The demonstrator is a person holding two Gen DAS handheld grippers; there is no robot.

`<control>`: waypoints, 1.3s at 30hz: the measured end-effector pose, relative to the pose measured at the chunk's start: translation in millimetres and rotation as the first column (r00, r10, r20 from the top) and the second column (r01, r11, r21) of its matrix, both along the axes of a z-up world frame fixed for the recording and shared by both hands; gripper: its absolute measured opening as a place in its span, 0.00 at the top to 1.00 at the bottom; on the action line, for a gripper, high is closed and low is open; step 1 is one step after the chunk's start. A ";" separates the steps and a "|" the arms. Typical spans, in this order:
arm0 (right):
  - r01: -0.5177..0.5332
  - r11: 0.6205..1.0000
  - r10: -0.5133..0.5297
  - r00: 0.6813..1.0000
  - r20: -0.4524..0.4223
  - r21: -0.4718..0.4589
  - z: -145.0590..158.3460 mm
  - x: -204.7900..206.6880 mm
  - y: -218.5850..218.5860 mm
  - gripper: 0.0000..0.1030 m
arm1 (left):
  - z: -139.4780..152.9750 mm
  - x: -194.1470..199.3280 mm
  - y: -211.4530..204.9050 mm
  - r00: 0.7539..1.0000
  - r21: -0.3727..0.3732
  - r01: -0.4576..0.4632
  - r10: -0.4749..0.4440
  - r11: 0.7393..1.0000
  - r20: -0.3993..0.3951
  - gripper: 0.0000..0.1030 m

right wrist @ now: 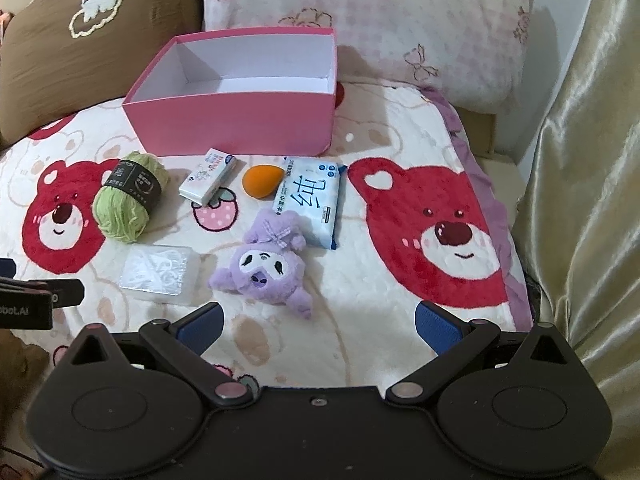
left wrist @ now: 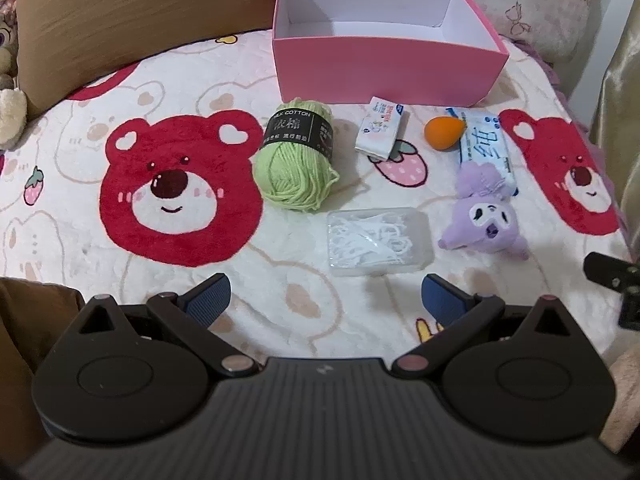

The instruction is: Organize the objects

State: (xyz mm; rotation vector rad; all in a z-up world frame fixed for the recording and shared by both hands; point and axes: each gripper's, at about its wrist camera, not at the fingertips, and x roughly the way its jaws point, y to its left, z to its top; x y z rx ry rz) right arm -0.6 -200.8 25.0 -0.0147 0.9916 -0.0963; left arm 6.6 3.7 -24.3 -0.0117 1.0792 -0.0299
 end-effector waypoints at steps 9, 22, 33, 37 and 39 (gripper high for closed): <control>0.009 1.000 -0.009 1.000 -0.002 0.009 -0.8 -0.9 -4.4 0.00 | -3.8 -1.7 -3.9 1.000 0.005 0.006 -0.006 1.000 0.004 0.00; 0.009 1.000 -0.009 1.000 0.005 0.009 1.4 -5.2 -7.1 0.00 | -4.8 0.1 -2.2 1.000 -0.019 -0.005 0.005 1.000 -0.011 0.00; -0.003 1.000 0.003 1.000 0.009 0.025 4.6 -6.0 -5.2 0.00 | -3.2 2.7 -8.7 0.999 -0.038 0.035 -0.035 0.999 -0.019 0.00; -0.009 1.000 0.009 1.000 0.007 0.020 3.8 -6.1 -3.5 0.00 | -2.6 2.0 -8.7 0.999 -0.040 0.037 -0.037 0.999 -0.015 0.00; -0.009 1.000 0.009 1.000 0.006 0.017 3.3 -6.6 -3.2 0.00 | -2.1 1.3 -8.4 0.999 -0.038 0.037 -0.037 0.999 -0.013 0.00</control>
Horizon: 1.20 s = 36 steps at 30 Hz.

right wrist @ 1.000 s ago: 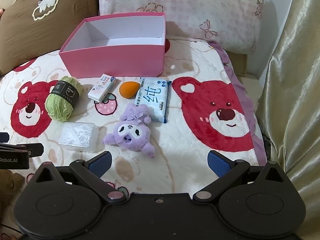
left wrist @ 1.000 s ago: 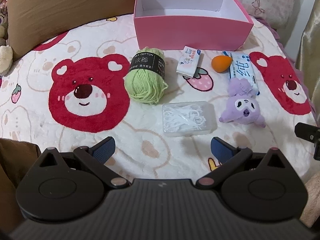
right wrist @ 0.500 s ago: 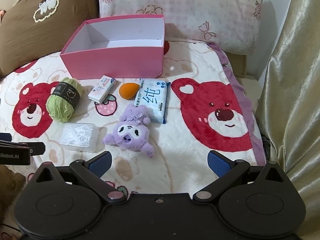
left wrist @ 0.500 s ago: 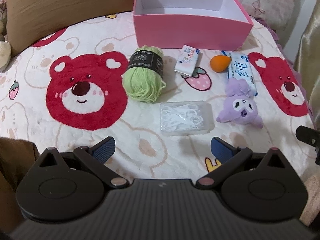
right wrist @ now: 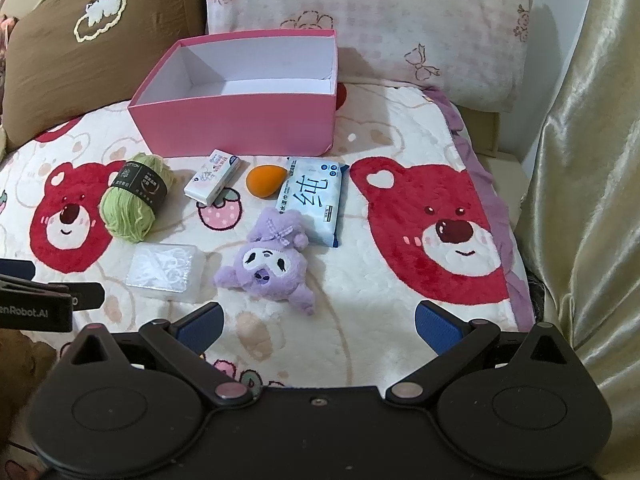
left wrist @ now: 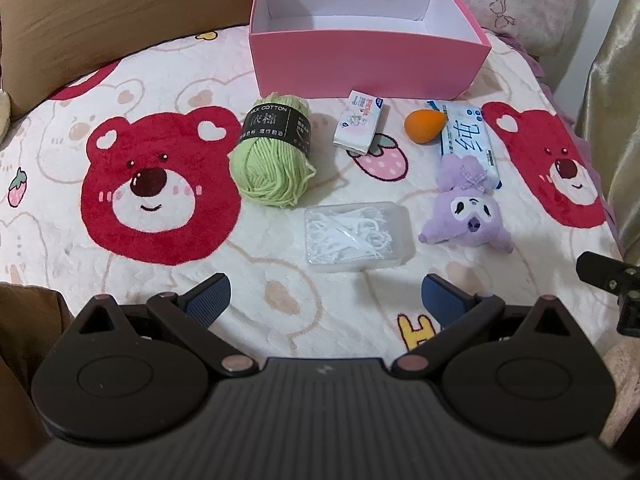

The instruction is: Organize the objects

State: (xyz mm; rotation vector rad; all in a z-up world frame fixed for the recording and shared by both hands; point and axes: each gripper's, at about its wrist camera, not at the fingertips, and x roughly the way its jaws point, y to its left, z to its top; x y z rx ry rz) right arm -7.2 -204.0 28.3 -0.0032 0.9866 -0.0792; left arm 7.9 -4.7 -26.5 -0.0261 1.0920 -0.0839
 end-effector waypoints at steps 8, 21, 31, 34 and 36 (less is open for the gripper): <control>-0.009 1.000 0.009 1.000 0.001 -0.016 6.2 0.9 2.0 0.00 | 5.2 4.5 -0.4 1.000 0.002 0.029 -0.029 1.000 -0.001 0.00; -0.127 0.990 0.129 0.991 0.041 -0.054 43.3 0.7 24.0 0.00 | 28.7 14.6 5.9 0.999 -0.001 0.040 -0.040 0.999 0.036 0.00; -0.164 0.986 0.164 0.986 0.020 -0.030 44.2 0.4 32.3 0.00 | 34.7 15.5 11.7 0.998 0.027 0.045 -0.046 0.999 0.049 0.00; -0.189 0.982 0.189 0.982 0.017 -0.014 41.4 1.9 32.8 0.00 | 31.7 17.4 16.2 0.999 0.010 0.032 -0.033 0.999 0.041 0.00; -0.235 0.972 0.235 0.971 0.034 0.011 38.9 2.3 32.9 0.00 | 30.2 16.7 18.1 0.998 0.008 0.039 -0.039 0.999 0.053 0.00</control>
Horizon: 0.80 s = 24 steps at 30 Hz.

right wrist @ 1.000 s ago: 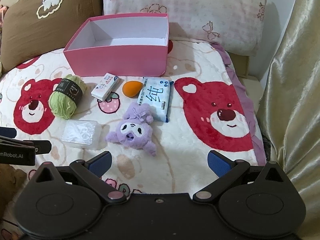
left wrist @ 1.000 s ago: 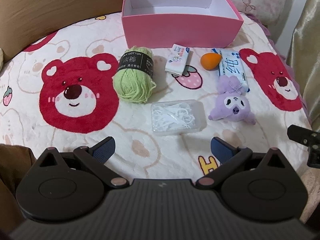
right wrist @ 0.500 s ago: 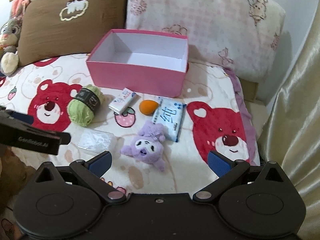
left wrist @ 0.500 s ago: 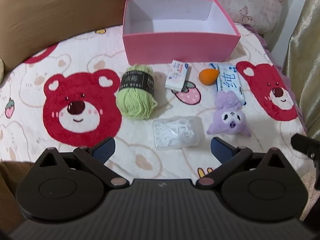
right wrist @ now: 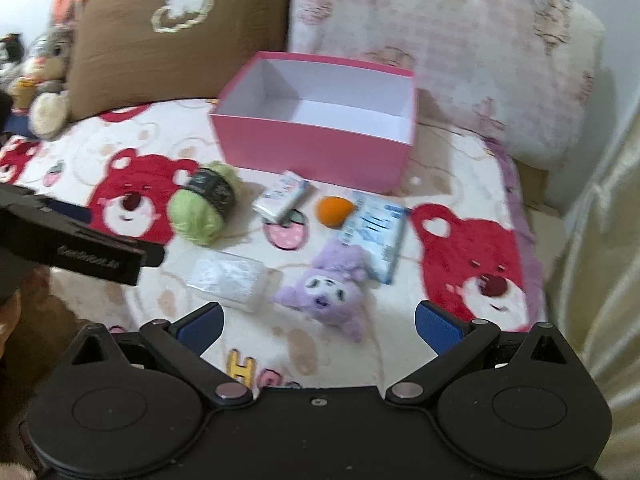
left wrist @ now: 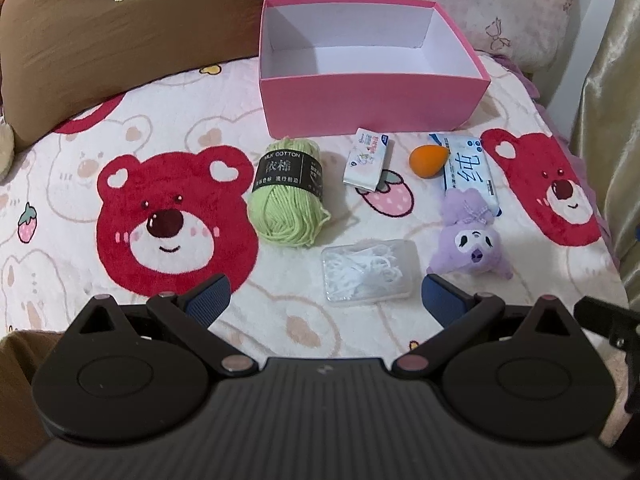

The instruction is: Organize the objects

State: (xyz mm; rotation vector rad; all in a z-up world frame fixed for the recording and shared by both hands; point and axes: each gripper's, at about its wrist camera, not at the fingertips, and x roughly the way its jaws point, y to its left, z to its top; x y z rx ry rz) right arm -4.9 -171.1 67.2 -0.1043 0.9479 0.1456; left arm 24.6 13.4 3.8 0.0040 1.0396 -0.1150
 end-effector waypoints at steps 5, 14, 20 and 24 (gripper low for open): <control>-0.058 0.993 0.055 0.998 0.025 0.100 -10.1 9.9 -6.8 0.00 | -5.3 7.7 12.3 1.000 -0.067 0.017 -0.018 0.998 -0.009 0.00; -0.136 0.963 0.120 0.990 0.079 0.232 -40.1 28.9 -16.5 0.00 | -23.9 22.4 16.8 1.000 -0.056 0.027 -0.027 0.998 0.009 0.00; -0.158 0.955 0.167 0.986 -0.015 0.251 -73.9 50.4 -8.6 0.00 | -36.6 32.0 26.7 0.997 -0.048 -0.024 0.028 0.999 0.075 0.03; -0.223 0.933 0.244 0.969 -0.043 0.282 -87.9 57.1 3.3 0.00 | -52.3 37.9 29.0 0.999 -0.083 -0.017 0.020 0.996 0.043 0.02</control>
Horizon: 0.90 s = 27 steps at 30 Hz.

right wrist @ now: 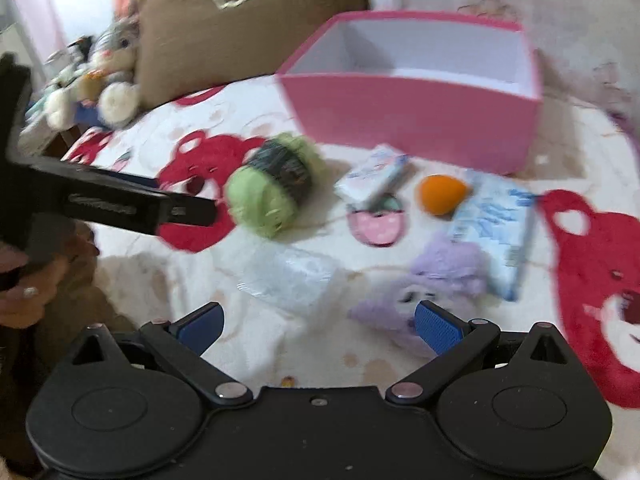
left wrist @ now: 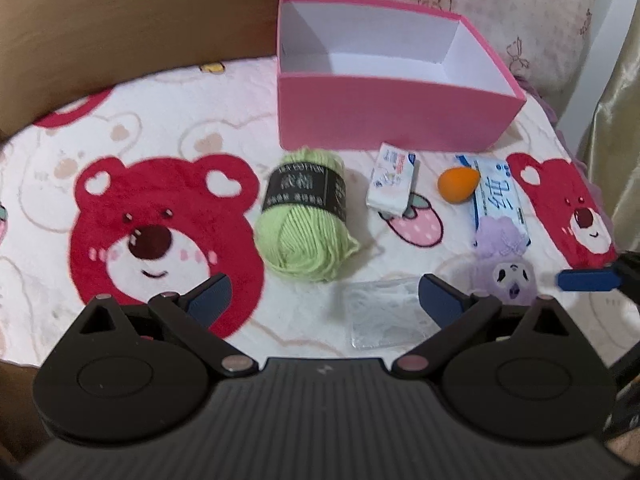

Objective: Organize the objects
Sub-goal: 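Lower the left gripper onto the clear floss-pick box and close on it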

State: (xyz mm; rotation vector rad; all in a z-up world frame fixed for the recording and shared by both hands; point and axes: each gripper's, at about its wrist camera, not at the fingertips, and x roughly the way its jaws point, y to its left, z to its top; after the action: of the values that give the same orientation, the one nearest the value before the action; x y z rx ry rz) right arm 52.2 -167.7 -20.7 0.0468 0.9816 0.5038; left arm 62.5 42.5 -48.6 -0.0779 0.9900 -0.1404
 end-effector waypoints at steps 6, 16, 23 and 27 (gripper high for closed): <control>-0.149 0.988 0.151 0.988 0.029 -0.045 -21.9 7.5 27.3 0.01 | -29.7 6.1 -4.3 0.999 -0.049 0.034 -0.035 0.998 -0.022 0.03; -0.159 0.984 0.162 0.986 0.028 -0.078 -67.9 20.9 35.1 0.10 | -72.5 10.6 -11.1 0.994 -0.078 0.090 -0.094 0.993 -0.050 0.11; -0.175 0.979 0.181 0.982 0.047 -0.107 -82.5 28.5 38.6 0.23 | -86.8 11.8 -3.5 0.996 -0.181 0.081 -0.086 0.980 -0.023 0.23; -0.165 0.977 0.174 0.983 0.055 -0.135 -89.5 32.2 39.4 0.32 | -94.6 13.1 -0.2 0.995 -0.264 0.077 -0.091 0.961 -0.043 0.38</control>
State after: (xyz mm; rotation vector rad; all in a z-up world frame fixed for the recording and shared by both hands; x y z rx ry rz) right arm 84.4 -128.4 -110.2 -0.1717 0.9554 0.5930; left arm 75.5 42.2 -143.2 -0.2836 1.0260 -0.3490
